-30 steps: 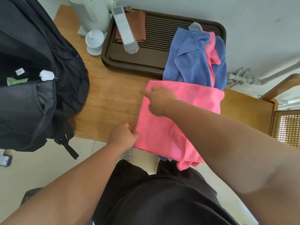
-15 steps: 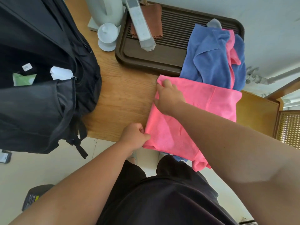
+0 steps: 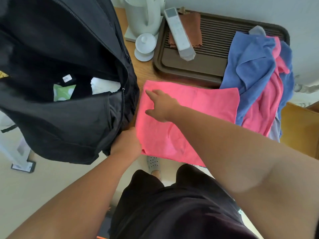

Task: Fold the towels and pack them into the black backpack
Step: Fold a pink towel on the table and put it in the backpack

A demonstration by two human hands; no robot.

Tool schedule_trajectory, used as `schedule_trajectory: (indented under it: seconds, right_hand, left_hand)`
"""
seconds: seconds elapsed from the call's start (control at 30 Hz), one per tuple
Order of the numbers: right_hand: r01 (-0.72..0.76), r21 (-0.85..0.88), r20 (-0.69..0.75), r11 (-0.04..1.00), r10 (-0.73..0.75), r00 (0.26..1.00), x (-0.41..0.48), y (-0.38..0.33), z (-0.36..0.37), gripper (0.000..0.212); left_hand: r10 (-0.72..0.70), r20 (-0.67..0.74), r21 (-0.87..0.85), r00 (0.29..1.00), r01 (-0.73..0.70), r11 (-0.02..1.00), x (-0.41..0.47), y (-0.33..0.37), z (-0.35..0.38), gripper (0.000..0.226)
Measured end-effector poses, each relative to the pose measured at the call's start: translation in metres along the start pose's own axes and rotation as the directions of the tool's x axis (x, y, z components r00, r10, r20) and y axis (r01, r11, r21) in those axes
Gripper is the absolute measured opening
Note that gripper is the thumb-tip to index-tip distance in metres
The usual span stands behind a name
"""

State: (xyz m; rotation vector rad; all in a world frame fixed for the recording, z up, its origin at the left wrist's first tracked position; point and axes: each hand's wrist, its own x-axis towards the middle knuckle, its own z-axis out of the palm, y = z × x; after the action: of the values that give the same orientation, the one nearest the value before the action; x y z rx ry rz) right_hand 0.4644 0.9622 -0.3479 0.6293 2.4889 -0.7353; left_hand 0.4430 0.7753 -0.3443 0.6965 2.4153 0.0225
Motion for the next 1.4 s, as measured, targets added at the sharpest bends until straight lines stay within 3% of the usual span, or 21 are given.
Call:
schedule_trajectory:
  seconds: [0.03, 0.1, 0.17, 0.23, 0.33, 0.43, 0.6, 0.8, 0.97, 1.07, 1.2, 1.4]
  right_hand:
    - [-0.013, 0.003, 0.02, 1.0, 0.013, 1.0, -0.002, 0.002, 0.002, 0.082]
    - [-0.049, 0.012, 0.013, 0.999, 0.049, 0.999, -0.01, 0.014, 0.005, 0.079]
    - [-0.105, 0.024, -0.043, 0.994, 0.106, 0.993, -0.022, 0.034, 0.004, 0.075]
    - [-0.181, 0.038, -0.101, 0.983, 0.184, 0.978, -0.036, 0.059, 0.001, 0.068]
    - [-0.297, 0.04, -0.121, 0.954, 0.3, 0.946, -0.06, 0.096, -0.004, 0.061]
    - [-0.336, 0.057, -0.086, 0.94, 0.34, 0.936, -0.078, 0.126, -0.004, 0.058]
    - [-0.216, -0.111, -0.154, 0.97, 0.198, 0.968, -0.098, 0.154, -0.001, 0.069]
    - [-0.003, -0.39, 0.036, 0.921, 0.019, 0.999, -0.12, 0.199, 0.005, 0.112]
    - [0.099, -0.458, 0.021, 0.884, -0.101, 0.995, -0.118, 0.2, -0.004, 0.112]
    - [0.132, -0.348, 0.002, 0.928, -0.14, 0.99, -0.111, 0.181, -0.005, 0.096]
    - [-0.008, -0.068, 0.001, 0.998, 0.008, 1.0, -0.089, 0.152, 0.003, 0.082]
    - [-0.081, -0.089, -0.025, 0.993, 0.079, 0.997, -0.077, 0.134, 0.003, 0.074]
  left_hand:
    - [0.012, 0.008, 0.069, 1.0, -0.012, 0.998, 0.0, 0.0, 0.001, 0.01]
    - [0.052, 0.024, 0.179, 0.998, -0.056, 0.982, 0.0, 0.007, 0.004, 0.019]
    - [0.135, 0.039, 0.205, 0.99, -0.14, 0.969, 0.001, 0.02, 0.008, 0.021]
    - [0.241, 0.048, 0.162, 0.969, -0.245, 0.956, -0.001, 0.038, 0.014, 0.011]
    - [0.381, 0.11, 0.036, 0.918, -0.387, 0.922, -0.003, 0.066, 0.026, 0.02]
    - [0.436, 0.154, -0.031, 0.887, -0.437, 0.899, -0.007, 0.092, 0.043, 0.023]
    - [0.372, 0.198, -0.014, 0.907, -0.377, 0.926, -0.014, 0.115, 0.07, 0.029]
    - [0.27, 0.091, 0.018, 0.959, -0.273, 0.962, -0.02, 0.124, 0.086, 0.031]
    - [0.233, 0.023, -0.045, 0.972, -0.232, 0.972, -0.026, 0.119, 0.088, 0.037]
    - [0.211, -0.026, -0.086, 0.977, -0.212, 0.973, -0.034, 0.114, 0.092, 0.041]
    - [0.188, -0.05, -0.079, 0.981, -0.191, 0.978, -0.041, 0.111, 0.098, 0.032]
    - [0.233, -0.072, -0.036, 0.97, -0.236, 0.971, -0.036, 0.104, 0.106, 0.016]
